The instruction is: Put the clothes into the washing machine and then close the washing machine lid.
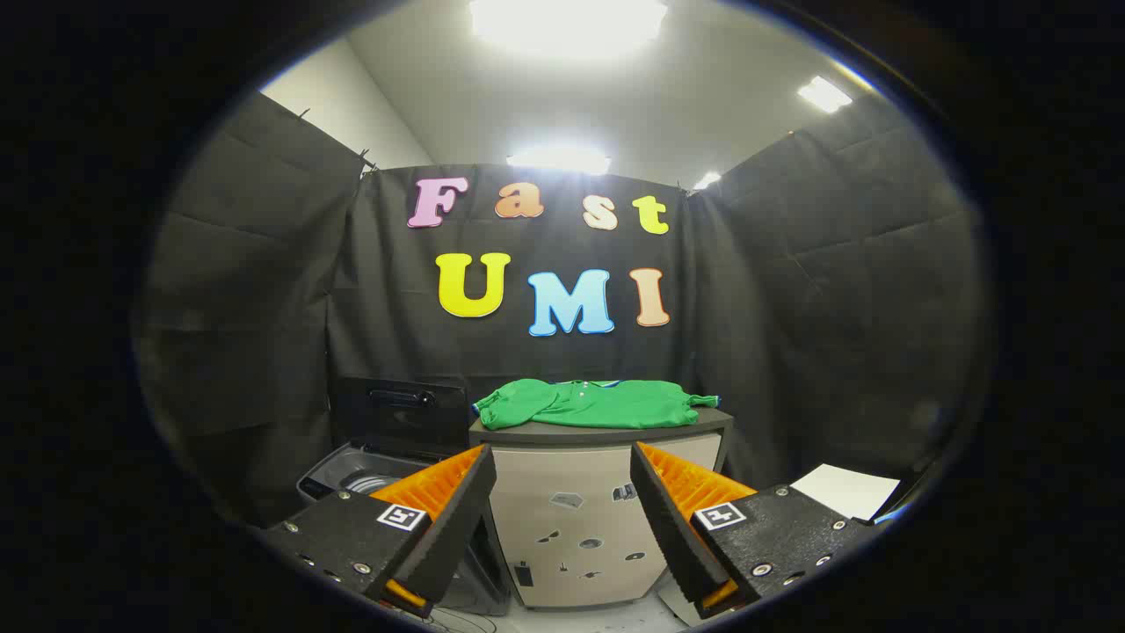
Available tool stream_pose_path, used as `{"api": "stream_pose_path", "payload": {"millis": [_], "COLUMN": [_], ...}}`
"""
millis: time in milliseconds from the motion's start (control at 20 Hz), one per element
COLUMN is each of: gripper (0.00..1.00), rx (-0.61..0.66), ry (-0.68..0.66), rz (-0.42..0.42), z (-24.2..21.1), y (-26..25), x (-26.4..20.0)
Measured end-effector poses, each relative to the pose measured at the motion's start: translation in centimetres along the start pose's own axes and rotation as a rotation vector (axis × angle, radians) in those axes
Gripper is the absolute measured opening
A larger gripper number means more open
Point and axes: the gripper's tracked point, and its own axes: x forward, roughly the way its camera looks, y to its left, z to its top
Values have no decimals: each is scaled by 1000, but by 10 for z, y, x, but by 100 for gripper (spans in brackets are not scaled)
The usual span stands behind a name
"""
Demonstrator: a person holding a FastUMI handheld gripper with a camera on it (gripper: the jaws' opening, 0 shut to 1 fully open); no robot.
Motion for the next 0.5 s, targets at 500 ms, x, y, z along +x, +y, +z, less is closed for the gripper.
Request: {"api": "stream_pose_path", "payload": {"millis": [500], "gripper": [95], "rx": [11], "ry": [32], "rz": [10], "z": [-9], "y": [13], "x": [3]}}
